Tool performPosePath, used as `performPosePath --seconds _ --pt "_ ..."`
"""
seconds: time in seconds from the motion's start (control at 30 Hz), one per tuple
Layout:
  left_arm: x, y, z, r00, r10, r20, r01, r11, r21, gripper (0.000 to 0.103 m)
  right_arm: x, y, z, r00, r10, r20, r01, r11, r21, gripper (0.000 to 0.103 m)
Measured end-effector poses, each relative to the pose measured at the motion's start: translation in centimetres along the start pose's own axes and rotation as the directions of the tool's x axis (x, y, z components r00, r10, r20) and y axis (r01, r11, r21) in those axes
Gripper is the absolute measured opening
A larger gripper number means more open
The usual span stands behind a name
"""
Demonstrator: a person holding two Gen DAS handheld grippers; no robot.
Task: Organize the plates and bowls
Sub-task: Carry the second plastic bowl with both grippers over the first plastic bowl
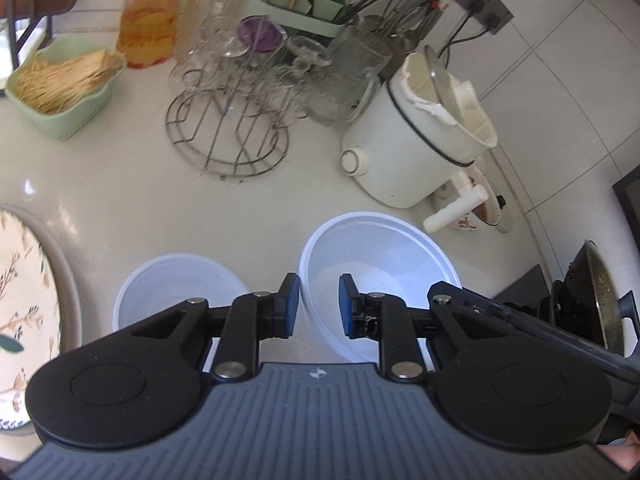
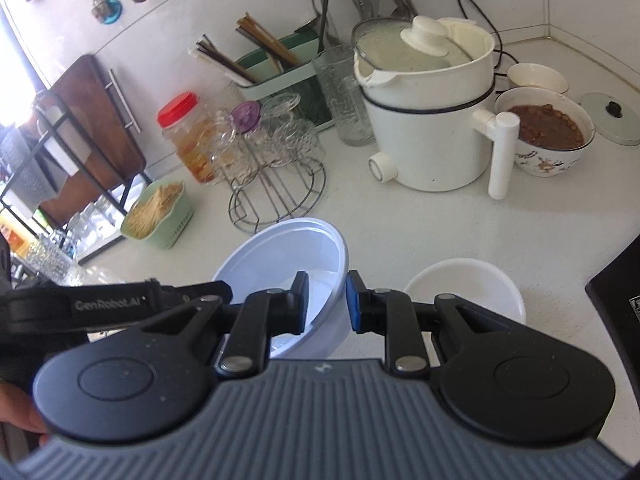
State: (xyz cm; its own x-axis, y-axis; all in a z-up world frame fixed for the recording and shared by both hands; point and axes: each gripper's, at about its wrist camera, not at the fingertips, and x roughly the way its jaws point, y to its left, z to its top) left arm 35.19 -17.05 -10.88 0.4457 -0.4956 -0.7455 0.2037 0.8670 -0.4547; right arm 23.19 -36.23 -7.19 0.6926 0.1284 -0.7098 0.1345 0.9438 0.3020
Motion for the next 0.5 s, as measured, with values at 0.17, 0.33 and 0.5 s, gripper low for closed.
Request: performPosePath --seconds 0.17,0.33,0.5 --pt "-0.6 1.4 -0.6 0.999 0.034 0.008 -0.034 0.999 -0.023 0.025 1.0 0.6 -0.6 0.999 0.045 -0.027 -0.045 0.999 -0.003 0.023" --pt "-1.7 3.2 -0.6 0.997 0.078 0.024 -0.077 0.996 -0.033 0.025 1.9 2.0 -1.2 0.996 0.088 -0.035 -0.088 0.996 -0.007 0.023" --pt "-2.3 4.9 -0.5 0.993 0.113 0.035 -0.111 0.993 -0.046 0.025 3.0 3.5 -2.1 0.992 0.117 -0.05 -0.118 0.993 -0.021 0.023"
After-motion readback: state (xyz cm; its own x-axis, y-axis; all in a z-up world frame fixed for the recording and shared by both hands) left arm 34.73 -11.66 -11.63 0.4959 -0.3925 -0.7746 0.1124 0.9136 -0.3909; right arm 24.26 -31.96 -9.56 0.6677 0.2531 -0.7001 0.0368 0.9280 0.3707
